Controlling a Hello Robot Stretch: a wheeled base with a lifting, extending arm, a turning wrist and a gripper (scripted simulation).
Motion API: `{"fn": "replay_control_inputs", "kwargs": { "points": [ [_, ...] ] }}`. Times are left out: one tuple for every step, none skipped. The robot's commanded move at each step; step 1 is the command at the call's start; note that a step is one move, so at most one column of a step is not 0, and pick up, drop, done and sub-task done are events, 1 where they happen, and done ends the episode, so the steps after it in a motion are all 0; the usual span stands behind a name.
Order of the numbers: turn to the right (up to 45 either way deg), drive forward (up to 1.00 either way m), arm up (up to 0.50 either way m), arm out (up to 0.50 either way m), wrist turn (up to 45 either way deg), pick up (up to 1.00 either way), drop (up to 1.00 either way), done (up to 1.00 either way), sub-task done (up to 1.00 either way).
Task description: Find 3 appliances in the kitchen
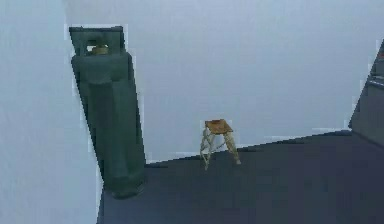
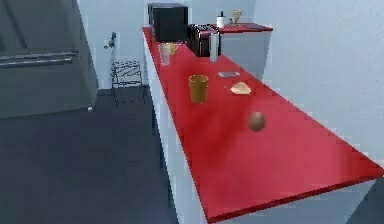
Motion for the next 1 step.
{"fn": "replay_control_inputs", "kwargs": {
  "points": [
    [27.0, 0.00, 0.00, 0.00, 0.0, 0.00, 0.00, 0.00, 0.00]
  ]
}}
